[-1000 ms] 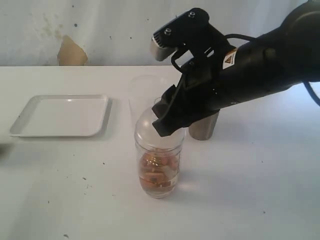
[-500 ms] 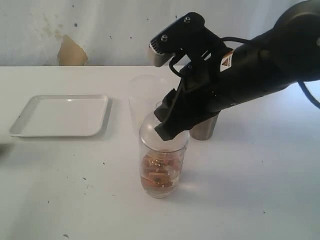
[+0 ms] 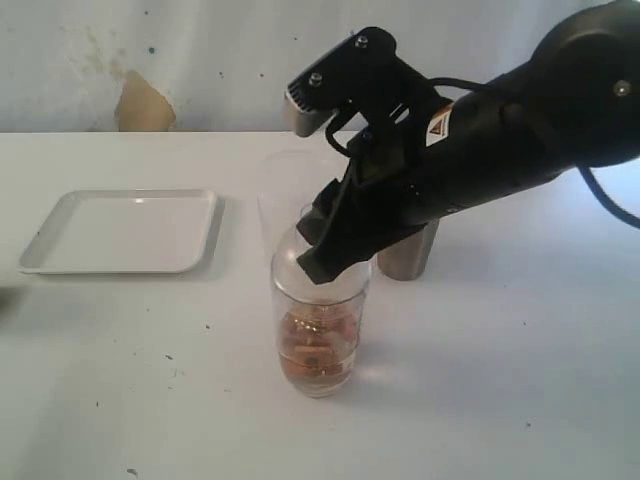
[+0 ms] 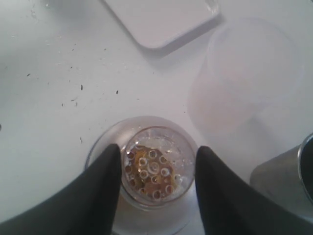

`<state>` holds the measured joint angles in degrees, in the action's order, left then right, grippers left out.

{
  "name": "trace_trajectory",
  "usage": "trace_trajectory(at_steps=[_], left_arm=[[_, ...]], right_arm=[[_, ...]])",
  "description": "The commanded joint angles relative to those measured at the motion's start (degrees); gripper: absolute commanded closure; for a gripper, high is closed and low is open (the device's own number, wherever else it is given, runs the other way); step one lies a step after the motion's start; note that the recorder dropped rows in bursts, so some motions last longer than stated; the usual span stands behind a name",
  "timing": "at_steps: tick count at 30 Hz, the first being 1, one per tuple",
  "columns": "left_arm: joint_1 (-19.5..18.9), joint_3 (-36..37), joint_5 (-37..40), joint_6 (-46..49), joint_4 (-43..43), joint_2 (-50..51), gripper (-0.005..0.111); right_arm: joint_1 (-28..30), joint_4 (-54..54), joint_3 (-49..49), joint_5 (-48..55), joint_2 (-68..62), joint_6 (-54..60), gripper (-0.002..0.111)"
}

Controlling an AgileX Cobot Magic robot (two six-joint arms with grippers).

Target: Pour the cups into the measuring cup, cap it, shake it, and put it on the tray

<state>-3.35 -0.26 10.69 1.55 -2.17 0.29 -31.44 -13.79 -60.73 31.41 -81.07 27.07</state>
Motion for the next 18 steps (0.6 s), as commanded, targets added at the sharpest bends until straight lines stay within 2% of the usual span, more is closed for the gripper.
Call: trace_trajectory(at_steps=[1,18], left_arm=[[0.0,0.26,-0.53,0.0,-0.34,-0.29,0.106],[0.0,0.26,-0.53,0.0,-0.34,-0.29,0.106]], right_arm=[[-1.25,1.98,0.94,4.96,-3.03,0.33,0.108],[-1.47,2.36,2.89,4.25,-2.6,-0.15,0.108]])
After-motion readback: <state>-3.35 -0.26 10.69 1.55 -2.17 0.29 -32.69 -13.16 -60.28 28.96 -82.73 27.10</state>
